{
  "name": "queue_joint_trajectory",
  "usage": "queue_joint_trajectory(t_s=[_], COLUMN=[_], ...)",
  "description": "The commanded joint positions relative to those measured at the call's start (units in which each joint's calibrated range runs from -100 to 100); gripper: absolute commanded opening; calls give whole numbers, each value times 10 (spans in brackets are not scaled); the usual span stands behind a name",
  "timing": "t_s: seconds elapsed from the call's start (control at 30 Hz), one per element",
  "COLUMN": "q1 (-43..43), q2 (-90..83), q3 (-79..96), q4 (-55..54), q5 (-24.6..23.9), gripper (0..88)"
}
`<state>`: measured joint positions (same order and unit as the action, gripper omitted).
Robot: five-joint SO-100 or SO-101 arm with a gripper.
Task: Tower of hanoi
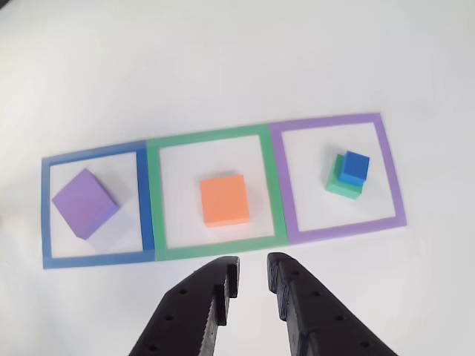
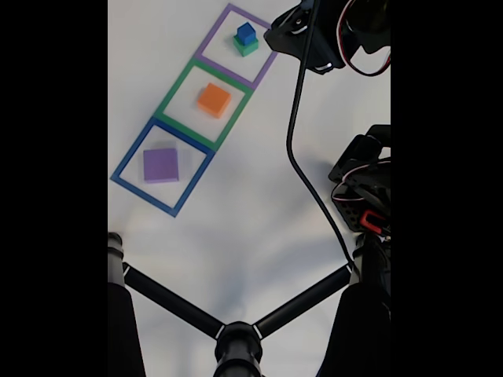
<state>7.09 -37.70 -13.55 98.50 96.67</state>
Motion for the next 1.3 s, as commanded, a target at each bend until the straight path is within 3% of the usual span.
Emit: queue_joint_trajectory(t_s=[0.0, 0.17, 0.27, 0.6, 0.9, 1.27], q1=[-16, -4, 6, 24, 22, 25], q2=[-20, -45, -100, -234, -171, 42], q3=[13, 114, 252, 681, 936, 1007], q4=[13, -25, -121, -507, -911, -1210], q5=[33, 33, 33, 33, 33, 33], gripper=[3, 81, 182, 339, 385, 342])
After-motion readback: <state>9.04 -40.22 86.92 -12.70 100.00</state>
